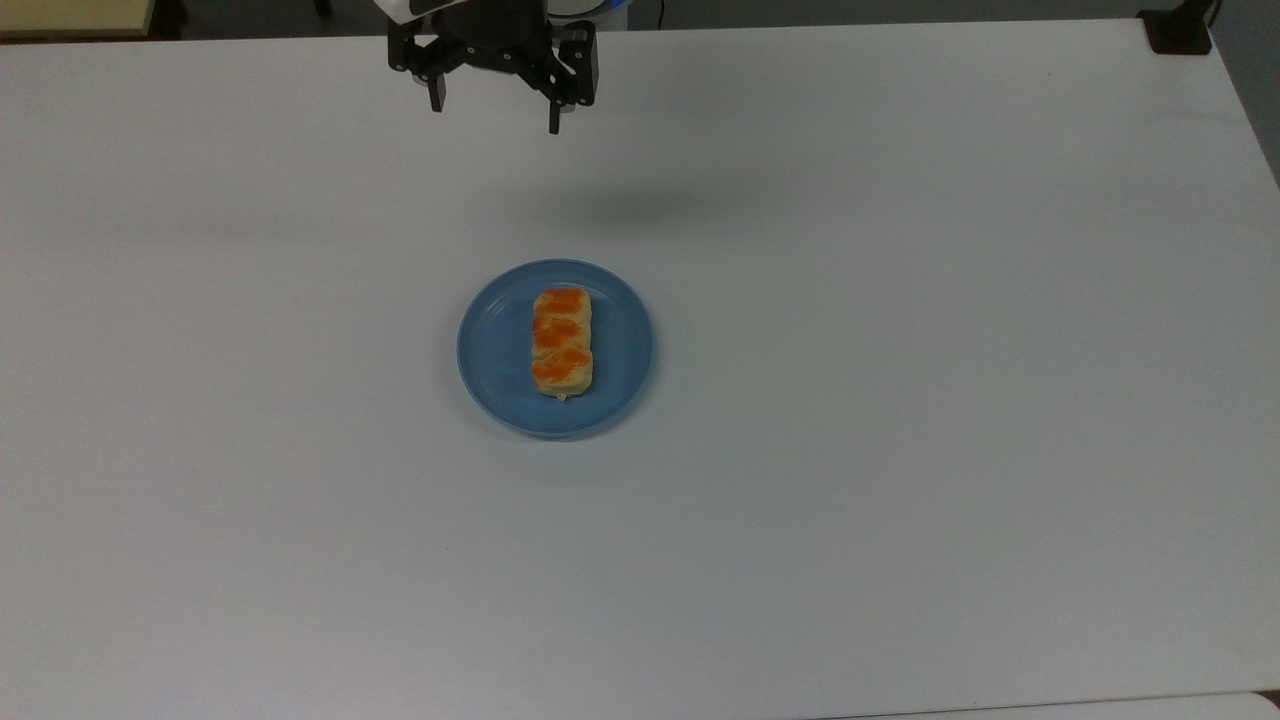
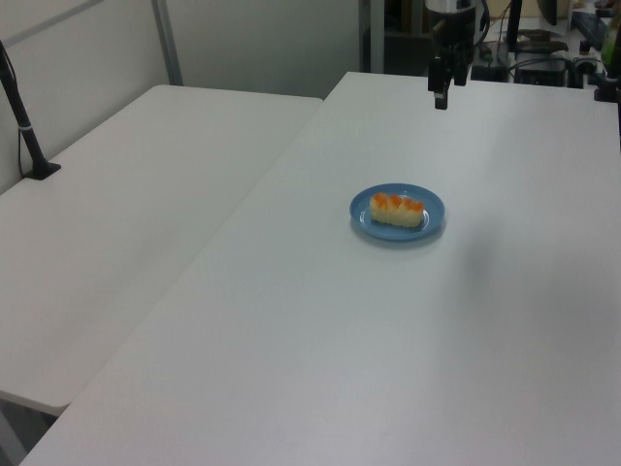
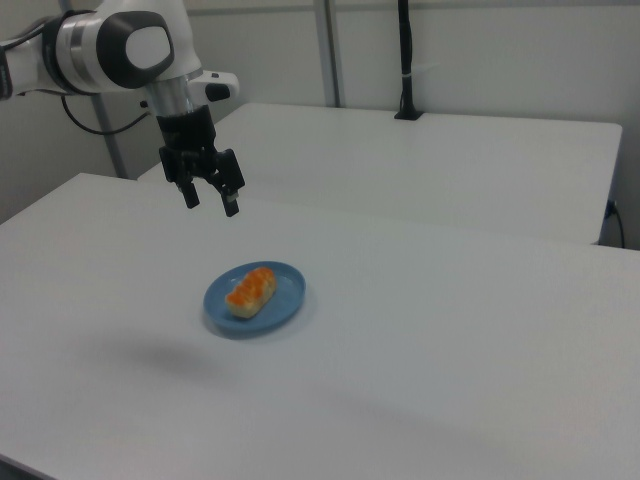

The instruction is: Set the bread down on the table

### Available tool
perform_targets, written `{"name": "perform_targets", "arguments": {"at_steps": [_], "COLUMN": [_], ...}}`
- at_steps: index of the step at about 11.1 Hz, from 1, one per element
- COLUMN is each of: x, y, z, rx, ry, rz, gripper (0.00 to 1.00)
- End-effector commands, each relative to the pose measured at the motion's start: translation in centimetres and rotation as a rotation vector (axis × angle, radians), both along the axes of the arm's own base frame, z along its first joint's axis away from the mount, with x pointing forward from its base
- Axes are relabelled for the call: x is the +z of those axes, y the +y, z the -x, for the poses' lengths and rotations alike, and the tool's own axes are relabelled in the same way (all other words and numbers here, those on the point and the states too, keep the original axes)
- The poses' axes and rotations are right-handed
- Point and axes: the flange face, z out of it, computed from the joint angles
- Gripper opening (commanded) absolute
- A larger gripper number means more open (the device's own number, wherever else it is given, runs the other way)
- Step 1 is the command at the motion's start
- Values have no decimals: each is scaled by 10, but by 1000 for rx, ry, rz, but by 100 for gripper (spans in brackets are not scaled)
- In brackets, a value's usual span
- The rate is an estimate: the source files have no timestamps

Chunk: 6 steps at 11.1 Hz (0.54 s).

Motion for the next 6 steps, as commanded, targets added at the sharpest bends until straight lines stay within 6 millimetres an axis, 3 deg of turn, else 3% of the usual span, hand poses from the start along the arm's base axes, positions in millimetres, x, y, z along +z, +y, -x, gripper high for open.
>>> {"name": "perform_targets", "arguments": {"at_steps": [1, 6], "x": [-1, -7], "y": [2, 2], "z": [4, -1], "rx": [0, 0], "ry": [11, 14], "rz": [-12, -14], "gripper": [100, 100]}}
